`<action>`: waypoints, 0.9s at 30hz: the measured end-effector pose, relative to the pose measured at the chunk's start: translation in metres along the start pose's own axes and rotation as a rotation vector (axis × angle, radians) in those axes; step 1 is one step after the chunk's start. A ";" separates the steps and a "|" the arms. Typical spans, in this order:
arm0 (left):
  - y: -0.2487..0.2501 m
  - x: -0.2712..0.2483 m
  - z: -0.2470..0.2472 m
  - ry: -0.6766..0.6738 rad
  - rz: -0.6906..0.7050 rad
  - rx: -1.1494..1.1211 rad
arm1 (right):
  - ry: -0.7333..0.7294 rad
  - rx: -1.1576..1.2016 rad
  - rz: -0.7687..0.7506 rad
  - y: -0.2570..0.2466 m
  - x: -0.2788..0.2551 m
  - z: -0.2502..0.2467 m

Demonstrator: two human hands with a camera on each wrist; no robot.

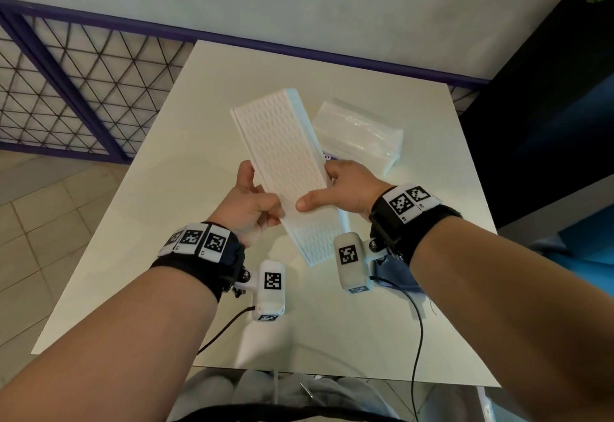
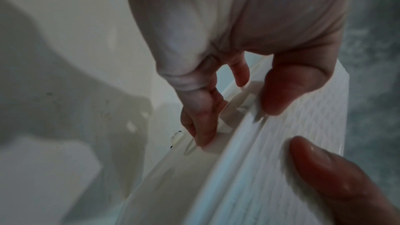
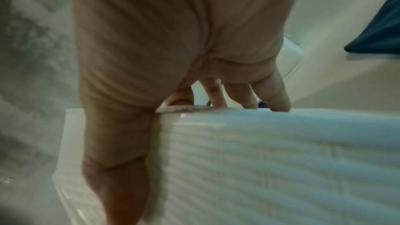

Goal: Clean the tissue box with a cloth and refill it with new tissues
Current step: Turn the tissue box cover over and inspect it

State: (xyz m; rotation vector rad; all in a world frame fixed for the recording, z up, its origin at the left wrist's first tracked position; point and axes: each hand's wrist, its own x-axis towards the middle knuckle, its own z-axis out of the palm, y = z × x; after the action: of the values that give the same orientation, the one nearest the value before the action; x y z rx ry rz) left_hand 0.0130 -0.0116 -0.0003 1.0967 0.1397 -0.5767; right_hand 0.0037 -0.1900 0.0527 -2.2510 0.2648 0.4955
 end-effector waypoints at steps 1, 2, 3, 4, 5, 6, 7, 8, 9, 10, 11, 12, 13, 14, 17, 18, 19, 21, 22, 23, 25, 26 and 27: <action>0.001 0.000 -0.002 0.017 -0.001 0.008 | 0.001 0.012 0.000 0.002 0.001 -0.003; 0.001 0.000 -0.005 0.046 -0.004 0.008 | 0.009 0.038 0.011 0.004 0.001 -0.006; 0.001 -0.002 -0.010 0.079 -0.016 0.007 | 0.013 0.068 0.026 0.007 0.002 -0.011; -0.001 -0.004 -0.017 0.105 -0.035 0.004 | 0.004 0.073 0.038 0.009 0.000 -0.014; -0.002 -0.006 -0.022 0.111 -0.052 -0.008 | -0.012 0.056 0.036 0.010 0.000 -0.016; -0.004 -0.009 -0.025 0.098 -0.062 -0.027 | -0.033 0.026 0.037 0.010 -0.002 -0.016; -0.006 -0.011 -0.027 0.084 -0.067 -0.050 | -0.051 0.004 0.039 0.009 -0.004 -0.015; -0.008 -0.012 -0.026 0.079 -0.066 -0.079 | -0.064 -0.012 0.043 0.007 -0.004 -0.012; -0.010 -0.013 -0.025 0.094 -0.067 -0.118 | -0.062 -0.029 0.045 0.006 -0.004 -0.010; -0.012 -0.012 -0.023 0.113 -0.061 -0.159 | -0.042 -0.054 0.050 0.004 -0.003 -0.009; -0.013 -0.011 -0.024 0.145 -0.061 -0.187 | -0.009 -0.077 0.052 0.003 -0.002 -0.009; -0.015 -0.011 -0.025 0.185 -0.072 -0.201 | 0.027 -0.098 0.060 0.003 -0.001 -0.010; -0.018 -0.010 -0.029 0.223 -0.089 -0.205 | 0.063 -0.121 0.071 0.003 0.000 -0.011; -0.022 -0.008 -0.032 0.259 -0.109 -0.210 | 0.098 -0.146 0.082 0.003 0.000 -0.013; -0.029 -0.006 -0.038 0.329 -0.166 -0.193 | 0.187 -0.184 0.071 -0.001 -0.001 -0.018; -0.030 -0.007 -0.037 0.346 -0.193 -0.161 | 0.206 -0.189 0.055 -0.003 0.001 -0.020; -0.032 -0.009 -0.036 0.348 -0.214 -0.130 | 0.222 -0.191 0.038 -0.005 0.003 -0.022; -0.036 -0.011 -0.036 0.345 -0.230 -0.075 | 0.253 -0.180 0.014 -0.007 0.006 -0.026; -0.038 -0.013 -0.036 0.341 -0.236 -0.047 | 0.265 -0.175 0.004 -0.007 0.008 -0.029; -0.040 -0.016 -0.036 0.339 -0.256 -0.022 | 0.272 -0.173 -0.006 -0.007 0.010 -0.032; -0.041 -0.022 -0.036 0.319 -0.311 0.022 | 0.275 -0.177 -0.019 -0.008 0.013 -0.037; -0.043 -0.025 -0.037 0.294 -0.333 0.050 | 0.276 -0.185 -0.020 -0.008 0.015 -0.040; -0.042 -0.029 -0.038 0.263 -0.357 0.088 | 0.286 -0.194 -0.020 -0.008 0.017 -0.044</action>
State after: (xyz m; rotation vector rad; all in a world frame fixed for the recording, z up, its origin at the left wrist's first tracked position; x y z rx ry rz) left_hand -0.0263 0.0182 -0.0404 1.2401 0.5513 -0.7603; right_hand 0.0329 -0.2186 0.0775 -2.5119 0.3524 0.1929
